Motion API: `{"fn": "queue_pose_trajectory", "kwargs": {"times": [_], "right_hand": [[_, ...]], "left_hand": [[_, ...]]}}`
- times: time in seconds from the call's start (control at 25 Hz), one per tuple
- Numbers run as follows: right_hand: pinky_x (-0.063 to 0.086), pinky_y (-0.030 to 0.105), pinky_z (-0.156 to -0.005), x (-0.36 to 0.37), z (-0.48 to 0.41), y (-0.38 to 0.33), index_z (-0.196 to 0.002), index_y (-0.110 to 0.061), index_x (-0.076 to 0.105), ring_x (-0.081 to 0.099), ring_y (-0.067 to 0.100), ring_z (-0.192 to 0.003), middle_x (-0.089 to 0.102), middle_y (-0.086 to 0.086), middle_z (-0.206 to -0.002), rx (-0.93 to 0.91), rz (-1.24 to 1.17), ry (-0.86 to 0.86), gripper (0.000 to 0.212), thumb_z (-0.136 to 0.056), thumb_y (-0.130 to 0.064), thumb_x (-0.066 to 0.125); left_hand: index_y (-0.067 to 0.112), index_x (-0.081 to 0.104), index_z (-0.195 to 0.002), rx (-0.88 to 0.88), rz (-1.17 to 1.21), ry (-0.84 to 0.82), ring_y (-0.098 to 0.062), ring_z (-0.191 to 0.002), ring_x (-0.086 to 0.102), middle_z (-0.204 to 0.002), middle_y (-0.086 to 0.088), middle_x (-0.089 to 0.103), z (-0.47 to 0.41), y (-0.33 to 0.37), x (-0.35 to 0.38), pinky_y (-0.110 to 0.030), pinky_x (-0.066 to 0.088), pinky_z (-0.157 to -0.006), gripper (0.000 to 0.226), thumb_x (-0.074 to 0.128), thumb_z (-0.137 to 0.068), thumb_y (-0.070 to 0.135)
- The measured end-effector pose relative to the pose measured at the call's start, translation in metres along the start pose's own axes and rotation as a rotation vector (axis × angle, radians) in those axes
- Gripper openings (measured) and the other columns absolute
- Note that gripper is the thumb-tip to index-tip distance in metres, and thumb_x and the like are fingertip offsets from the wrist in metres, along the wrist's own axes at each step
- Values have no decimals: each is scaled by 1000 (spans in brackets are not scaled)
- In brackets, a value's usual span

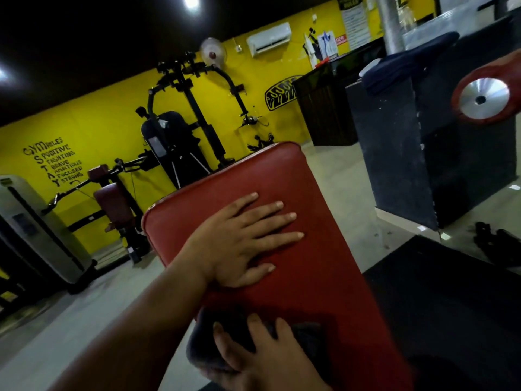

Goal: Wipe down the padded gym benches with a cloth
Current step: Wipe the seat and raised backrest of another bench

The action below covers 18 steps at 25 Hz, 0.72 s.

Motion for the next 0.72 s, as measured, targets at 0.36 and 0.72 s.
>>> {"fn": "queue_pose_trajectory", "kwargs": {"times": [0.36, 0.72], "right_hand": [[52, 50, -62, -30, 25, 82, -127, -57, 51, 60, 38, -94, 55, 0, -135, -166, 272, 40, 52, -79, -39, 48], [51, 47, -85, -55, 46, 156, -139, -56, 34, 51, 40, -114, 44, 11, -142, 498, -131, 200, 101, -65, -10, 84]], "left_hand": [[32, 47, -145, -60, 29, 46, -21, -143, 32, -153, 1, 42, 1, -1, 2, -48, 16, -118, 60, 41, -90, 54], [30, 51, -142, -97, 38, 59, -23, -142, 38, -151, 0, 45, 2, 4, -1, -47, 17, -118, 56, 40, -91, 50]]}}
Point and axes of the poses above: each hand's wrist, its own z-axis away from the middle knuckle, its own x-axis out of the palm, y = z × x, the point moved 2 cm from there along -z, towards the middle knuckle
